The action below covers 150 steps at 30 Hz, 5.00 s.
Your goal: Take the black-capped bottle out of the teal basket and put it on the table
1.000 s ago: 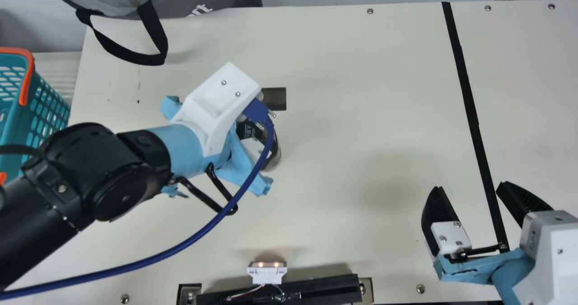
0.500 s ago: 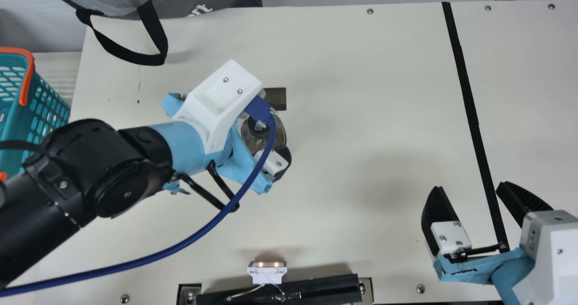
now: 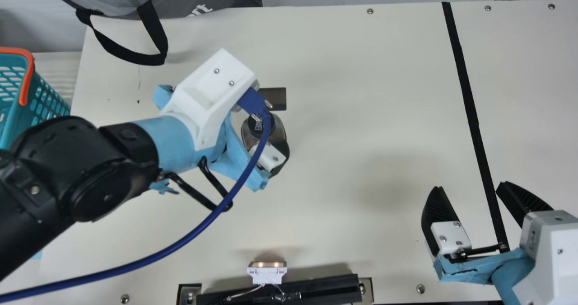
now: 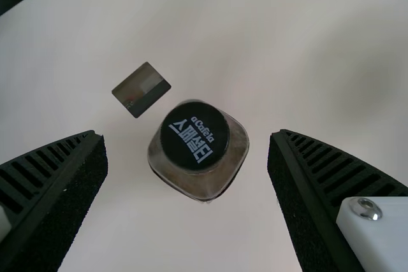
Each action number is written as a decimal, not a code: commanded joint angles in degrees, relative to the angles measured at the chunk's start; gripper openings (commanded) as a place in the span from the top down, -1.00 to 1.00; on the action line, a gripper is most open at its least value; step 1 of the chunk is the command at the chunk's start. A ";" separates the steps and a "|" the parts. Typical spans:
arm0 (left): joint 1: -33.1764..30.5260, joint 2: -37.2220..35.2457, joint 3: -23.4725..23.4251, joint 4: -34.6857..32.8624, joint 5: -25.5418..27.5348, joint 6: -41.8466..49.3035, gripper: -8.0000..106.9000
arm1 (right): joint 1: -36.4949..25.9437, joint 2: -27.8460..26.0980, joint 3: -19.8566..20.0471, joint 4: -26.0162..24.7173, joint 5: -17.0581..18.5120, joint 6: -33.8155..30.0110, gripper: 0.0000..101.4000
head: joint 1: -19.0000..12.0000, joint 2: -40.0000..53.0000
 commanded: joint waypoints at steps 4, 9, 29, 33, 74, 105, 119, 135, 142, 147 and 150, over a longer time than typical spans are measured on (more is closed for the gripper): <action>0.45 -1.34 -0.38 1.41 0.12 -1.16 -1.00 | 0.00 0.00 0.00 0.00 0.00 0.00 -0.79 | -0.21 0.47; 1.24 -2.92 -0.43 3.35 -0.36 -3.28 -1.00 | 0.00 0.00 0.00 0.00 0.00 0.00 -0.79 | -0.21 0.47; 9.66 -9.06 1.11 4.62 -1.78 -6.03 -1.00 | 0.00 0.00 0.00 0.00 0.00 0.00 -0.79 | -0.21 0.47; 12.02 -9.94 1.25 3.52 -1.78 -5.14 -1.00 | 0.00 0.00 0.00 0.00 0.00 0.00 -0.79 | -0.21 0.47; 34.03 -24.65 16.44 7.50 -9.72 -6.62 -1.00 | 0.00 0.00 0.00 0.00 -0.02 0.00 -0.79 | -0.21 0.47; 34.48 -42.31 35.24 14.61 -11.62 -16.61 -1.00 | 0.00 0.00 0.00 0.00 0.01 0.00 -0.79 | -0.21 0.47; 36.36 -54.34 43.23 11.54 -7.85 -14.11 -1.00 | 0.00 0.00 0.00 0.00 -0.05 0.00 -0.79 | -0.21 0.47; 44.33 -66.89 45.43 0.81 0.46 -2.90 -1.00 | 0.00 0.00 0.00 0.00 -0.05 0.00 -0.79 | -0.21 0.47; 49.36 -72.04 45.86 -4.65 4.24 2.30 -1.00 | 0.00 0.00 0.00 0.00 -0.05 0.00 -0.79 | -0.21 0.47; 51.25 -74.12 45.86 -6.53 6.02 4.19 -1.00 | 0.00 0.00 0.00 0.00 -0.05 0.00 -0.79 | -0.21 0.47; 52.17 -75.12 45.86 -7.41 6.86 5.12 -1.00 | 0.00 0.00 0.00 0.00 -0.05 0.00 -0.79 | -0.21 0.47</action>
